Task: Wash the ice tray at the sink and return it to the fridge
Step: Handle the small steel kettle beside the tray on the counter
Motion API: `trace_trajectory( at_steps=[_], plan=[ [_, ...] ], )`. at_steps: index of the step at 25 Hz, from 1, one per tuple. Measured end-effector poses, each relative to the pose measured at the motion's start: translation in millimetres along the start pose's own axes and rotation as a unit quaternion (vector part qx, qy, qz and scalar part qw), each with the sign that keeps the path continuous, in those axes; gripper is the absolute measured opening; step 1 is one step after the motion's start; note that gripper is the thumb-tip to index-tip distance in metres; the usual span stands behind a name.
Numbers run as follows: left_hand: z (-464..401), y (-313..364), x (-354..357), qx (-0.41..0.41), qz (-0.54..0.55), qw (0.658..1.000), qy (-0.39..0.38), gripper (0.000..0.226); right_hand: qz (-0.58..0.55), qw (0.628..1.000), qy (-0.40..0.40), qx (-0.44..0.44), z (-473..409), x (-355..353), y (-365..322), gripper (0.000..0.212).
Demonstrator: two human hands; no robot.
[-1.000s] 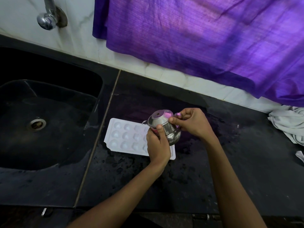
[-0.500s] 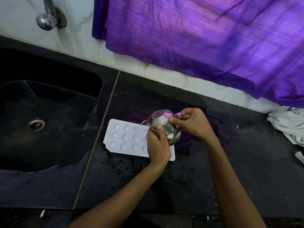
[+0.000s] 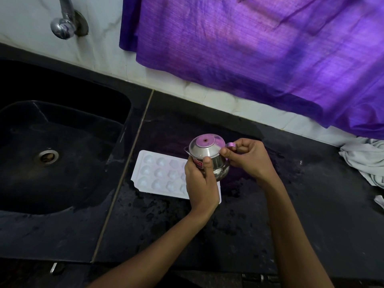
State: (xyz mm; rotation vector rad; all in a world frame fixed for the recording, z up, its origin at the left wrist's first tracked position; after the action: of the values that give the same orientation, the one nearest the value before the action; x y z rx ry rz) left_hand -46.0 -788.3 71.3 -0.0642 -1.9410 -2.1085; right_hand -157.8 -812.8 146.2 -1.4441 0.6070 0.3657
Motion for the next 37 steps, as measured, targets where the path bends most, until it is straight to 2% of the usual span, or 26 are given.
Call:
trace_trajectory(
  at_steps=[4,7,9,14,20,37],
  plan=[
    [10,-2,-1,-0.007,0.012,1.0,0.006,0.065,0.029,0.999,-0.019,-0.007,6,1,-6,0.037],
    [15,-9,-2,-0.018,0.02,1.0,0.013,0.064,0.068,0.997,-0.029,0.003,9,3,-3,0.057],
    [16,-13,-3,-0.029,0.017,0.999,0.019,0.062,0.083,0.996,-0.036,0.007,10,6,-1,0.062],
    [20,-18,-5,-0.059,-0.006,0.998,0.015,0.048,0.088,0.995,-0.034,0.023,15,9,4,0.066],
    [21,-18,-5,-0.077,-0.016,0.997,-0.002,0.046,0.094,0.995,-0.028,0.036,16,9,6,0.072],
    [17,-26,-4,-0.094,-0.009,0.996,-0.008,0.048,0.141,0.989,-0.018,0.026,11,11,-2,0.069]
  ],
)
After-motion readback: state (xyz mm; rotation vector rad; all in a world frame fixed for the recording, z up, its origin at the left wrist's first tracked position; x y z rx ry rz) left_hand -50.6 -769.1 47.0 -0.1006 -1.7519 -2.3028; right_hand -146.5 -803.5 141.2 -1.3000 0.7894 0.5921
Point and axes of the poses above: each hand's wrist, its own z-axis away from the middle knuckle, its own x-axis out of the palm, y = z × x, the point moved 2 cm from there along -z, towards the middle knuckle, and after that the axes turned 6 degrees about z, right-handed, at the moved point
